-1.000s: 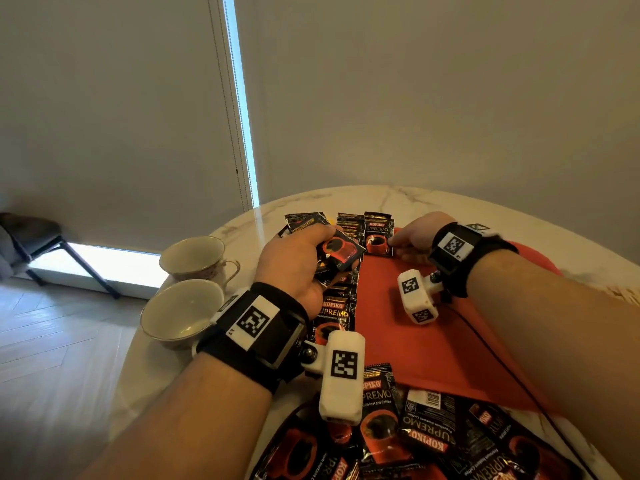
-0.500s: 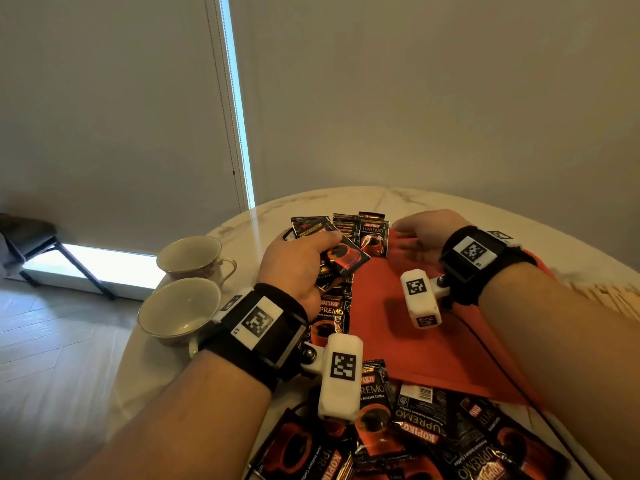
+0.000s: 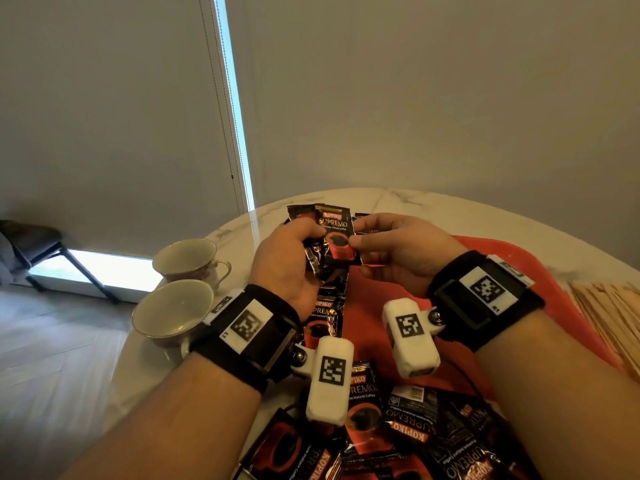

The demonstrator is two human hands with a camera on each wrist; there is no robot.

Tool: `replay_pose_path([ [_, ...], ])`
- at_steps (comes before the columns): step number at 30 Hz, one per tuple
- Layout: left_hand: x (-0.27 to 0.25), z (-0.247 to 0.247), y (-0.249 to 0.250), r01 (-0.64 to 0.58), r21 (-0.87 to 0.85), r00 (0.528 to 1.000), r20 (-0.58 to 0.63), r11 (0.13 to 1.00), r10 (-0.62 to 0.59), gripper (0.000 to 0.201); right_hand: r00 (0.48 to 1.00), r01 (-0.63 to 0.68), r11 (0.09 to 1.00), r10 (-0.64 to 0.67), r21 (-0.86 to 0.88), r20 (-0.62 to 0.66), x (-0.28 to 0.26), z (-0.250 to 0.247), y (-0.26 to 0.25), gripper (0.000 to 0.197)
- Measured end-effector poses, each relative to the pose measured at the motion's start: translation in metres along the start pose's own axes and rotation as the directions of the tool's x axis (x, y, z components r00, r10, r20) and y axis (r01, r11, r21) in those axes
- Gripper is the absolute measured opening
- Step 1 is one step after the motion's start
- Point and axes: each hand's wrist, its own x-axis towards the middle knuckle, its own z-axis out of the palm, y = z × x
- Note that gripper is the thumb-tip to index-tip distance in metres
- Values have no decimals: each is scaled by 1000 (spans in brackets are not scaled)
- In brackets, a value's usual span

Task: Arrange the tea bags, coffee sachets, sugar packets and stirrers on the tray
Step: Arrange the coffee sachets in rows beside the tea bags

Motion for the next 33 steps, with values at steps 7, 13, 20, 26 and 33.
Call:
replay_pose_path([
  [7, 0, 1, 3, -25, 3, 999, -44, 1000, 25, 37, 992, 59, 996, -51, 70, -116, 3, 9, 1, 18],
  [13, 1, 1, 0, -58, 142, 998, 18, 988, 56, 26, 986, 53, 996, -42, 65, -159, 9, 11, 0, 11],
  [20, 5, -5, -1, -93, 180, 995, 46, 979, 86, 31, 962, 49, 991, -13, 126, -271, 11, 10, 1, 12],
  [26, 7, -5, -2, -142, 160, 990, 32, 977, 139, 33, 972, 56, 988, -21, 143, -232, 11, 9, 0, 28],
  [33, 8, -3, -3, -136, 85, 990, -33, 987, 139, 26, 982, 125, 991, -116, 51, -150, 11, 2, -1, 7],
])
